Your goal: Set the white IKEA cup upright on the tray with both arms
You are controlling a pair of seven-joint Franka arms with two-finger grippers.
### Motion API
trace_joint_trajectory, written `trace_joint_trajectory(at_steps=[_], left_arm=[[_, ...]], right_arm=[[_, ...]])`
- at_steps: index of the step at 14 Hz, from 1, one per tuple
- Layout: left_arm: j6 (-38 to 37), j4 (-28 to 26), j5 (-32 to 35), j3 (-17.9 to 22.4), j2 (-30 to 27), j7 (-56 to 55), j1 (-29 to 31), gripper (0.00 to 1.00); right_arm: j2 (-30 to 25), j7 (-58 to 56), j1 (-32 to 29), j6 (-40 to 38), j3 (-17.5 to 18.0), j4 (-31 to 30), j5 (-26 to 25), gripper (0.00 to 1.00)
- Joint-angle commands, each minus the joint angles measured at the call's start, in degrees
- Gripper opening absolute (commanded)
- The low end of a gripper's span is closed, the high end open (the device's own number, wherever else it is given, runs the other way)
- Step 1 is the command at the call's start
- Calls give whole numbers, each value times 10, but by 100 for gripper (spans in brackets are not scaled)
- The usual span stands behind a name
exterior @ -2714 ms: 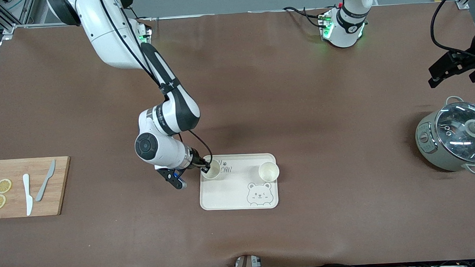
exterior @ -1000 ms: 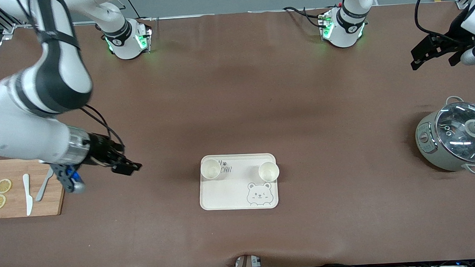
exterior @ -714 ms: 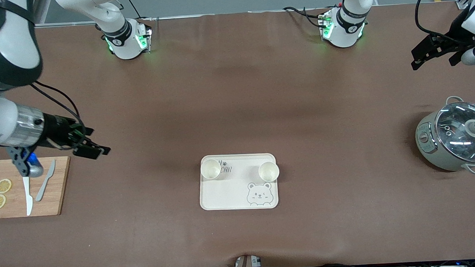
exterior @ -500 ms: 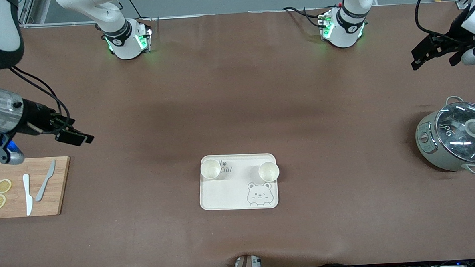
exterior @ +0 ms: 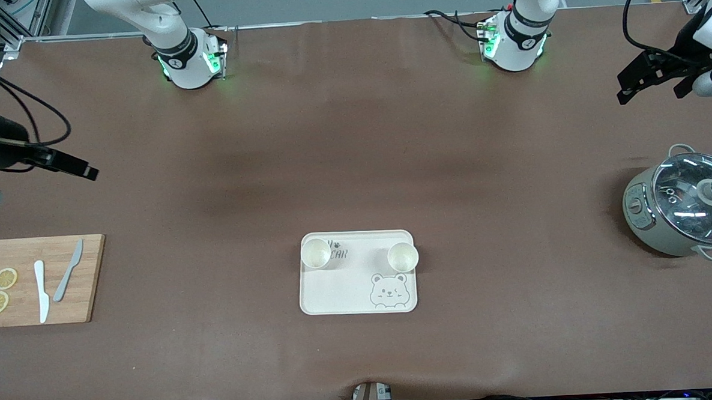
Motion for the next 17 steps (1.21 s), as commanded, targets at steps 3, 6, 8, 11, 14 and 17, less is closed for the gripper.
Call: trace_joint_trajectory(at_steps=[3,6,8,11,14,17], left_arm=[[-9,14,-6,2,-3,10,0,100],[-9,14,-5,2,-2,10,1,100],[-10,16,-6,3,-3,10,1,100],[-16,25,-4,4,-4,7,3,100],[-36,34,-2,5,-3,6,5,100],[-42,34,-1,3,-2,6,5,100]], right_arm=[[-14,-135,-36,-2,8,2,-31,100],[-18,-191,-36,-4,13,6,-51,100],[-33,-189,-29,-8,22,5,-57,100],[-57,-168,-15,-32,34,-1,-59,100],[-54,-125,-15,-31,34,-1,-62,100],[-51,-124,-12,-27,35,9,-91,100]])
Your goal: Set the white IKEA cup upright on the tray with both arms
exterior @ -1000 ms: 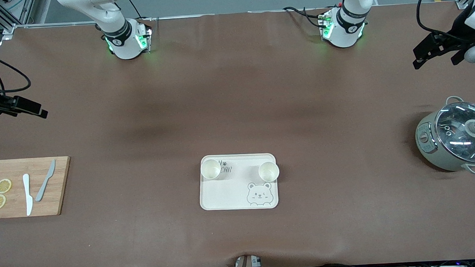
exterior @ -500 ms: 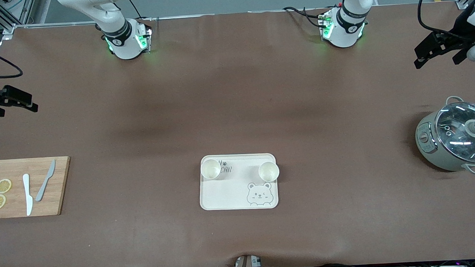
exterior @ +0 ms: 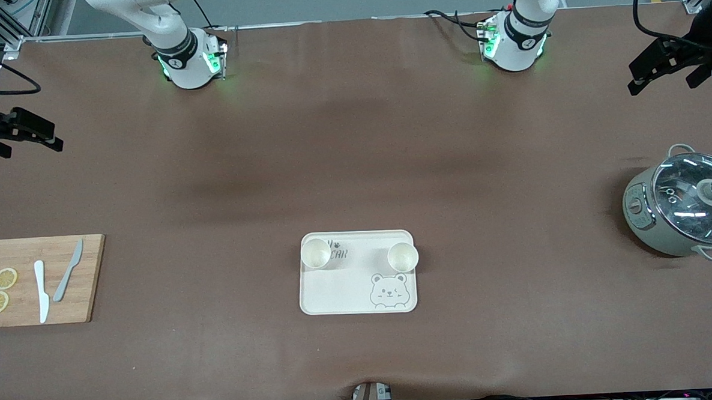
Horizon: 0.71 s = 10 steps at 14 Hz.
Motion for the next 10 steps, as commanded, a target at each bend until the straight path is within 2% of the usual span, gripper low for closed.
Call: trace_joint_trajectory(at_steps=[1,10], left_arm=[[-14,7,-1,-1,2,6,1,100],[-31,6,-1,-3,7,5,3,100]], right_arm=[[-3,14,5,0,2,14,-24,100],[-1,9,-6,3,-1,17,-3,100]])
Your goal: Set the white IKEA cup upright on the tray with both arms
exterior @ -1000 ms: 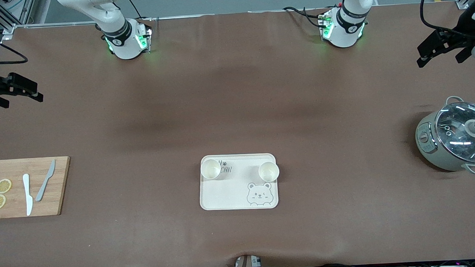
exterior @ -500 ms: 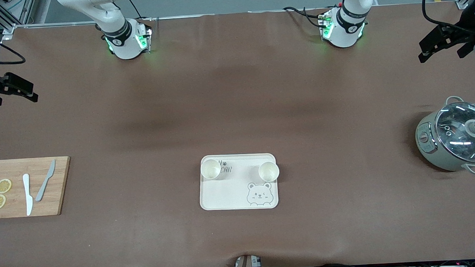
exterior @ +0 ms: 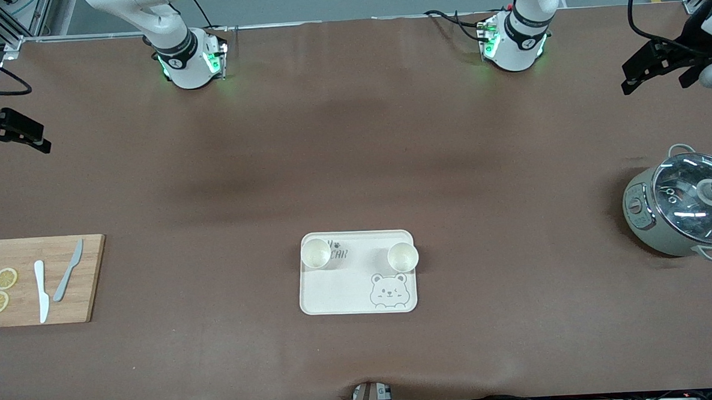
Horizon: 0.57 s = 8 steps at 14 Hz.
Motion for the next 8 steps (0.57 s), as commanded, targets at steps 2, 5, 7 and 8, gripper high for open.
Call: trace_joint_trajectory(at_steps=[2,5,7,8], left_arm=[[-30,9,0,1,1,5,4,100],[-32,9,0,4,-1,5,4,100],[-32,9,0,3,1,5,4,100],[-32,9,0,3,1,5,4,100]], right_arm=[[0,7,-10,-3,1,8,7,100],[0,7,-15,-3,1,7,8,100],[1,7,-17,-3,1,7,8,100],[1,7,-17,-3,1,7,8,100]])
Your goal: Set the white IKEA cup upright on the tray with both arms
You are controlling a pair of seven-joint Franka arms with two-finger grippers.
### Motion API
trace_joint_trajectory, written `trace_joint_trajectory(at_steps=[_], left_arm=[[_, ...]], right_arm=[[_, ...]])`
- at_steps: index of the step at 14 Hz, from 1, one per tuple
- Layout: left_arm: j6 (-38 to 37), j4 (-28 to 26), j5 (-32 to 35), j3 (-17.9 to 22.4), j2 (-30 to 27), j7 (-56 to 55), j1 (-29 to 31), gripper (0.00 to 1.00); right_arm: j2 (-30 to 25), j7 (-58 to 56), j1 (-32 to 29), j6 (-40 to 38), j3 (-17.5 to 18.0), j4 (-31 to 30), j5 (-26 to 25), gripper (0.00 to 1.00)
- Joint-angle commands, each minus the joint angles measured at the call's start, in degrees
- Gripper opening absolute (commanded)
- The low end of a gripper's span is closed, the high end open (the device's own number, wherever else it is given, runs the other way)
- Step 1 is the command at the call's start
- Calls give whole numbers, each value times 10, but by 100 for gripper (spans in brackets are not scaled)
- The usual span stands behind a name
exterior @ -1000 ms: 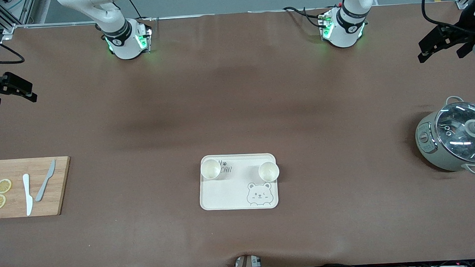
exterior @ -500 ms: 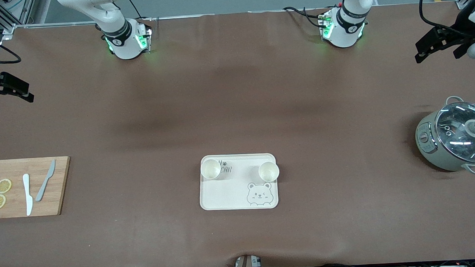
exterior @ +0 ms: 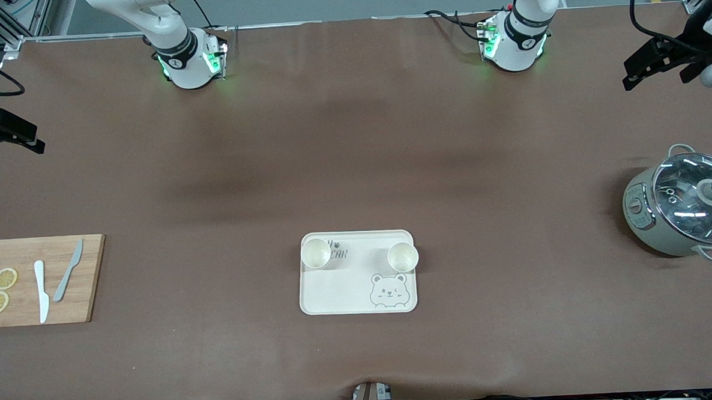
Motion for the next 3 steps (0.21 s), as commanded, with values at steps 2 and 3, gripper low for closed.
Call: trace_joint_trajectory(at_steps=[2,3], left_arm=[[-10,8,0,-1,1,5,2,100],[-9,8,0,-1,1,3,2,100]], right_arm=[[1,7,-8,-4,4,7,8,100],[1,7,-8,-4,4,7,8,100]])
